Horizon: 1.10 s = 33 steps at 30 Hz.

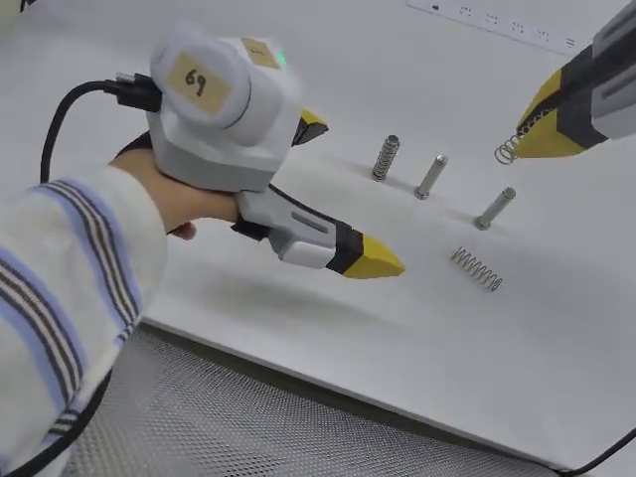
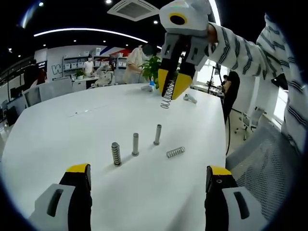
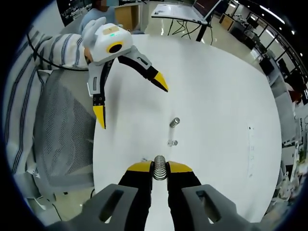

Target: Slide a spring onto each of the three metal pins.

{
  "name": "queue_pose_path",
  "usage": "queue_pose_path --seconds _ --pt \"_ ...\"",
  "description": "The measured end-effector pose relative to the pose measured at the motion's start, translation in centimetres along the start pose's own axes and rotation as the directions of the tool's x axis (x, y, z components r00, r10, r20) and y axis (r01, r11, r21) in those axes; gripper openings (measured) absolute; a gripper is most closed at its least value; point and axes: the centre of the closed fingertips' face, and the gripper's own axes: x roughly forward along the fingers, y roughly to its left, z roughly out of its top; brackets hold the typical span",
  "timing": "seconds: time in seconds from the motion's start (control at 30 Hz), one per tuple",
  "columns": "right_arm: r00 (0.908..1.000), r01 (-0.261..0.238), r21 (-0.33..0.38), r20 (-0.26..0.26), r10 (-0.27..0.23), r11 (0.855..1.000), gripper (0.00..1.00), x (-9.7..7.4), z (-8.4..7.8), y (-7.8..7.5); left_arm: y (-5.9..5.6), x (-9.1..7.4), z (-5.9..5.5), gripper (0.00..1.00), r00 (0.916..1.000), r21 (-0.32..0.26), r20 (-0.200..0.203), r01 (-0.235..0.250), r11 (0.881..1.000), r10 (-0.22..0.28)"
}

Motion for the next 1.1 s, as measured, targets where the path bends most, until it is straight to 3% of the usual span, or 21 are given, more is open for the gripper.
queue_pose_path --seconds 0.4,0.73,1.1 --pt "0.9966 -0.061 -0.107 -0.061 0.055 0.992 0.08 2.0 1.5 -2.0 0.4 0.1 -0.1 0.98 0.9999 -0.008 0.006 -0.010 1.000 0.010" --pt "0.9897 -0.107 -0.140 -0.110 0.092 0.984 0.08 4.7 1.8 -2.9 0.5 0.4 0.1 0.98 0.9999 -0.018 0.013 -0.001 1.000 0.001" --pt "0.9850 -0.130 -0.129 -0.130 0.113 0.983 0.08 6.1 1.2 -3.4 0.6 0.5 -0.1 0.98 0.9999 -0.036 0.009 -0.007 0.999 0.007"
